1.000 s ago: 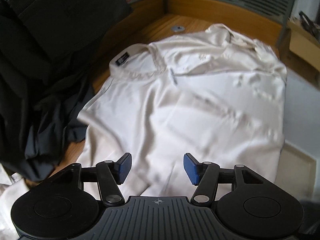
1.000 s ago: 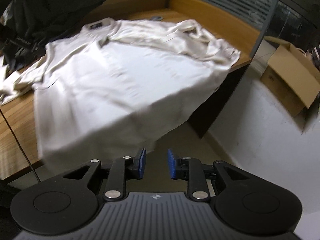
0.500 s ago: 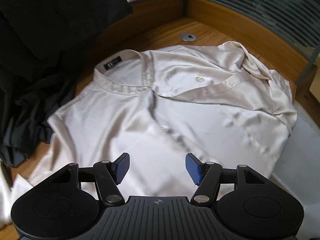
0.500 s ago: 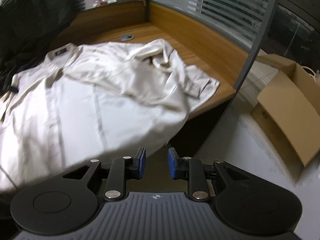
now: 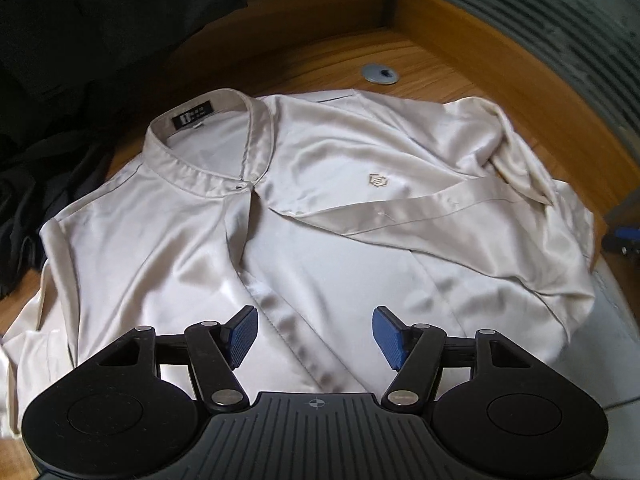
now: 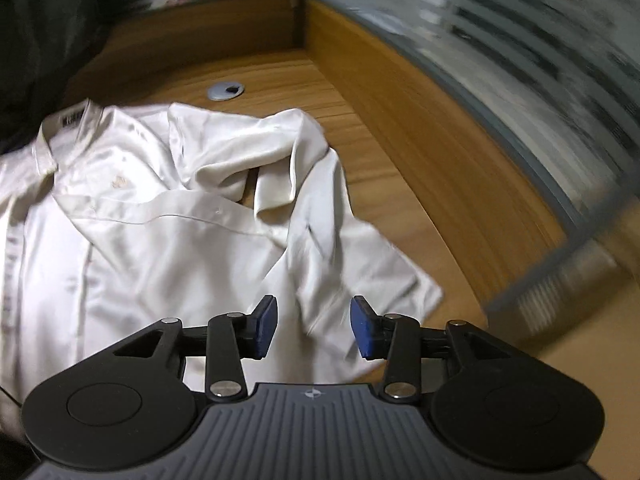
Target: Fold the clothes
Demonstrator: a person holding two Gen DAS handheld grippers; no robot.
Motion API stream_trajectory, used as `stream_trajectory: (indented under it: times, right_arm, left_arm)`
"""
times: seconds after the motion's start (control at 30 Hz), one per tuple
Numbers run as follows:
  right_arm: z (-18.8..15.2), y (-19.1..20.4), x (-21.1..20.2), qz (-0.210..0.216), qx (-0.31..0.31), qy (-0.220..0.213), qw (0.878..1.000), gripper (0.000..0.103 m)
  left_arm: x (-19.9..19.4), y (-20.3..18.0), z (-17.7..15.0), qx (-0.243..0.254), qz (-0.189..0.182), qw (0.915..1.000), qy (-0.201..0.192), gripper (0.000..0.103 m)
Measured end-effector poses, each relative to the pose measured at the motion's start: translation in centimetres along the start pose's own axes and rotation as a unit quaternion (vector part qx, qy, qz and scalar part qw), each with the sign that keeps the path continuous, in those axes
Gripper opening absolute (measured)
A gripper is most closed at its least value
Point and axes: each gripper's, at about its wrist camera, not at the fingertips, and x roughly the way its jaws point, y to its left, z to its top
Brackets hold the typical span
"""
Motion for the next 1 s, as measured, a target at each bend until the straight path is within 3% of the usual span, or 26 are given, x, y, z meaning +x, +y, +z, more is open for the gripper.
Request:
stream_trajectory:
  times: [0.13,0.3,0.37,0.4,0.43,0.63,1.0]
  right_arm:
    - [1.3,-1.5,3.4,0.039,-0.062,0.019,0.997,0.054]
    - [2.2,-2.9,6.6,0.104,-0.130,0.047,0.985,0.053]
    - [2.5,-3.4,7.1,0.133,-0.147,0.055,0.979,0.029]
    - [2.7,-3.6,7.4,0.147,-0.155,0.059,0.975,0.008]
    - [2.8,-3.7,7.4,0.157,-0.165,0.060,0.972,0.007]
    - [6.3,-5.1,0.5,0.163,-0.206,0.012,0.965,0.003]
    - [19.3,-8.9,-13.4,0.116,-0.220,-0.123,0.961,0.003]
  left_arm:
    - [-0.1,-2.2,0.0,-0.019,0.024,0.9995,0.001,0.066]
    - [-0.4,-4.8,-0.6,-0.060,0.047,0.9970,-0.003,0.067]
    - [-0.3,-5.8,-1.0,-0.083,0.056,0.9950,-0.002,0.067]
    - [-0.4,-6.2,-1.3,-0.093,0.057,0.9940,-0.003,0.067]
    - [-0.3,-6.6,-1.6,-0.102,0.058,0.9931,-0.003,0.067]
    - [0.6,-8.0,-2.8,-0.136,0.059,0.9890,-0.001,0.067]
    - [1.8,-9.6,-1.3,-0.125,0.037,0.9912,-0.023,0.067]
